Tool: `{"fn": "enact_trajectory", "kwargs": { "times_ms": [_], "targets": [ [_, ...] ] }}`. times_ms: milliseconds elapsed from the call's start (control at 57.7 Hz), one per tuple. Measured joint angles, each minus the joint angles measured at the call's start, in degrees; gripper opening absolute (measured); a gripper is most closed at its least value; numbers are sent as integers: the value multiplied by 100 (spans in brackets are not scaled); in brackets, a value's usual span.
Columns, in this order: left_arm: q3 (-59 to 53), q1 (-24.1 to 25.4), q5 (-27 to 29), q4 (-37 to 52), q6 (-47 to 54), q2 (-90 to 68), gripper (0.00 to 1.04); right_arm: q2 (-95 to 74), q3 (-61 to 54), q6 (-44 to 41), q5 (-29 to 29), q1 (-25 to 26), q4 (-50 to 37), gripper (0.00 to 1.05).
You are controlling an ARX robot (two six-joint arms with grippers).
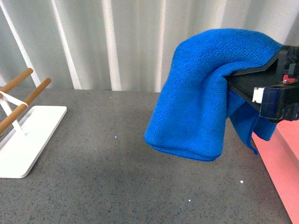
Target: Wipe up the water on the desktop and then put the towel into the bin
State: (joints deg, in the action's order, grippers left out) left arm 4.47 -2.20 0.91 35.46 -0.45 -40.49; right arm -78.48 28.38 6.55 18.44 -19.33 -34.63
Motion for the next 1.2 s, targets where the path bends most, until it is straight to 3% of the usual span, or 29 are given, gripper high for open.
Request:
{"fn": "enact_trajectory", "kwargs": {
  "times_ms": [347,1196],
  "targets": [
    [-317,205,-87,-361,4,824,4,387,55,35,-234,-483,352,4],
    [-319,205,-87,-2332,4,2861,4,334,83,2,-249,-431,385,4]
  ]
}}
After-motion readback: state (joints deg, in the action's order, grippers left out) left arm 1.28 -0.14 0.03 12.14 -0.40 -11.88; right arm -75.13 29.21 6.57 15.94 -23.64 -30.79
